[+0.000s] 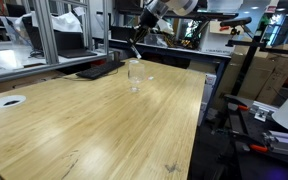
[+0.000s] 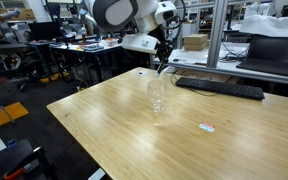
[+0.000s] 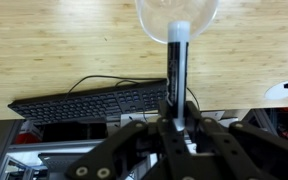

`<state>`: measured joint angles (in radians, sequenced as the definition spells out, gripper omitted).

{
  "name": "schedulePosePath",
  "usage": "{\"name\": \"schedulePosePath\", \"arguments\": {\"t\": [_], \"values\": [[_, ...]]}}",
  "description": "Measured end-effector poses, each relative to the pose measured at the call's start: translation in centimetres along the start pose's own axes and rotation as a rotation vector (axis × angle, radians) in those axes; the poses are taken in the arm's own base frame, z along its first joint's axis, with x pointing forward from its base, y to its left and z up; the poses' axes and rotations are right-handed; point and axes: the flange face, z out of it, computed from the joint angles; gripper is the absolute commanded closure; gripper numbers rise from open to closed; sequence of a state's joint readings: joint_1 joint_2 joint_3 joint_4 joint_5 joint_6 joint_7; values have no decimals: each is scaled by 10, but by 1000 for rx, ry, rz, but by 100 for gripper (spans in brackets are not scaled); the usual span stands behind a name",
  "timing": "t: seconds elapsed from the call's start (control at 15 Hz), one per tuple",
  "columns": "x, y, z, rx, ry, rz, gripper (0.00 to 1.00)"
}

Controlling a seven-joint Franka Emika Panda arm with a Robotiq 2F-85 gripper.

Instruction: Put the marker in the cup

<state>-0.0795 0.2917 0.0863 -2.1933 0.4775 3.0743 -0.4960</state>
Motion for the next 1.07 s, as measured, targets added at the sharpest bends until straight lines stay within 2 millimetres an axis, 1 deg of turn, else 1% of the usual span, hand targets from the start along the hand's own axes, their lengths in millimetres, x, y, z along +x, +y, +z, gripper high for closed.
{"name": "schedulePosePath", "arguments": {"t": [0.2, 0.33, 0.47, 0.73, 0.93, 1.0, 1.07], "values": [[0, -22, 6, 1, 46, -13, 95], [-5, -28, 13, 1, 51, -7, 95], [-11, -24, 21, -5, 41, 17, 95], [-23, -10, 35, -32, 38, 53, 95], [-34, -9, 54, -28, 13, 65, 95], [-37, -10, 60, -25, 5, 69, 81], [-40, -11, 66, -22, -2, 73, 81]]}}
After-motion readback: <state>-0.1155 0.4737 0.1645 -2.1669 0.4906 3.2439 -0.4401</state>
